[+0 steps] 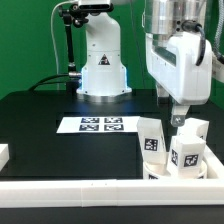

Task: Assemble stool

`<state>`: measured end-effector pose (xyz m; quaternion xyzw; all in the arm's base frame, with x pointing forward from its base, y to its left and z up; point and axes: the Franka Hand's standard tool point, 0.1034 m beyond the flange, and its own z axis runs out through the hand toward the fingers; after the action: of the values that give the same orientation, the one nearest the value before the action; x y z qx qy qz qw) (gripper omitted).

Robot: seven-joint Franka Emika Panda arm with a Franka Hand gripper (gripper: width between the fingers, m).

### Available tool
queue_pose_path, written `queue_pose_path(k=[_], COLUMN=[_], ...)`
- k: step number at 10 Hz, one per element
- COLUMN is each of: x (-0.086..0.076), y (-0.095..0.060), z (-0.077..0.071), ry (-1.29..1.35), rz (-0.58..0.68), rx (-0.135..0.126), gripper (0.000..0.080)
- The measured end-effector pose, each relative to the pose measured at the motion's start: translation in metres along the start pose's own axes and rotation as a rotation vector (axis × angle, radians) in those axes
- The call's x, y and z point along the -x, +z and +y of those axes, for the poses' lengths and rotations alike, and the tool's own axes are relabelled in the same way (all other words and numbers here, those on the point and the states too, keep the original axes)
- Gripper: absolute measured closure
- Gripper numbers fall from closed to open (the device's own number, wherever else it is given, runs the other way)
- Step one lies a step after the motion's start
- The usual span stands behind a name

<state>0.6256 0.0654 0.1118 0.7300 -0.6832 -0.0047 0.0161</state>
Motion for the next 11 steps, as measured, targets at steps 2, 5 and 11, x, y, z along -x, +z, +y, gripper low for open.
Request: queue_pose_path(k=[2, 5, 11], x=[0.0029, 0.0014, 0.0049], y=[-0.0030, -0.0057, -0.0096], z=[-0.0015, -0.0090, -0.0092], ry=[-0.271, -0.645, -1.150], rz=[0.024, 0.044, 0.055], rx=[0.002, -0.025, -0.027], gripper=[0.0151, 0.0151, 0.0151])
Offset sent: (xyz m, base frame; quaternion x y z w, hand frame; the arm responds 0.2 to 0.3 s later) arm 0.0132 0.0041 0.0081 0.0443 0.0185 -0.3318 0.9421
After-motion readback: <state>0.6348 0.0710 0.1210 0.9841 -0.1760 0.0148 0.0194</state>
